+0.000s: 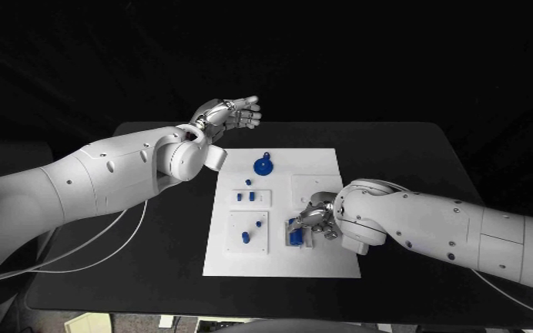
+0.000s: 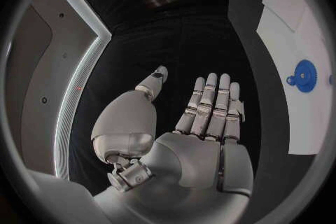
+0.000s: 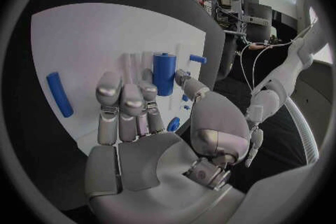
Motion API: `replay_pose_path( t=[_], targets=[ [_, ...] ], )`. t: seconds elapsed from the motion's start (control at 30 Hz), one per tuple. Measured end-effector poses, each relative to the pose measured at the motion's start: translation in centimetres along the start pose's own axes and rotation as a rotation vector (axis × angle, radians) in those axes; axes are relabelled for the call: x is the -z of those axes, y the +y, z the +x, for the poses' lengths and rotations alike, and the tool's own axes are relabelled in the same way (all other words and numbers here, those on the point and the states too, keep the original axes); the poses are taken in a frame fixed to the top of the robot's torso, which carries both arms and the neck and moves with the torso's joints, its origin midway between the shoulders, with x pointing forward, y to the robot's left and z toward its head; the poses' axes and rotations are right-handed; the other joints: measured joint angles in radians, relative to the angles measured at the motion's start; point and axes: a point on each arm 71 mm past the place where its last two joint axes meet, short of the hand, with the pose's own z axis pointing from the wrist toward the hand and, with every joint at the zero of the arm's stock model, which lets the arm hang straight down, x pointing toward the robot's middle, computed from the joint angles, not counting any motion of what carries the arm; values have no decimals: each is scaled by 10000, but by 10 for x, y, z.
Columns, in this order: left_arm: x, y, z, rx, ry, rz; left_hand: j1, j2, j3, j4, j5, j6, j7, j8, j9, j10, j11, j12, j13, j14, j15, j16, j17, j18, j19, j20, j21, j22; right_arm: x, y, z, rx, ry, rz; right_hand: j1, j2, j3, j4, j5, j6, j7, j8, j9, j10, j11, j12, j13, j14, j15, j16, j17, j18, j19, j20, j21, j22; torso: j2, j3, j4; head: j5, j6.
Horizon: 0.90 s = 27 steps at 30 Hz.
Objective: Assemble the parts on the task board
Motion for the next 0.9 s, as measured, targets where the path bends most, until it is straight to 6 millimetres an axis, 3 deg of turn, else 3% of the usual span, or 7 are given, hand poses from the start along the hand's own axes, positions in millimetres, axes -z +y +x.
replay_pose_path(
  t=[0.47,0.9],
  targets=[
    [0,0,0,-1,0,-3,0,0,0,0,0,0,0,0,1,36,36,0,1,-1,0,0,1,0,0,0,0,-1,0,0,0,59,-5,-26,-357,-484,-276,85,-77,-53,50,-91,-15,-37,38,-38,40,2,3,-98,15,0,-36,-3,0,-1,-2,5,-4,22,-11],
    [0,0,0,-3,-2,-7,0,0,0,0,0,0,0,0,-8,36,36,0,2,-1,-1,0,-8,0,0,0,0,7,2,-2,1,144,-106,-138,-355,-488,-235,125,-77,-56,49,-173,-45,-37,38,-36,44,1,4,-99,24,-1,-70,-7,0,-2,-1,8,0,38,-19]
  ],
)
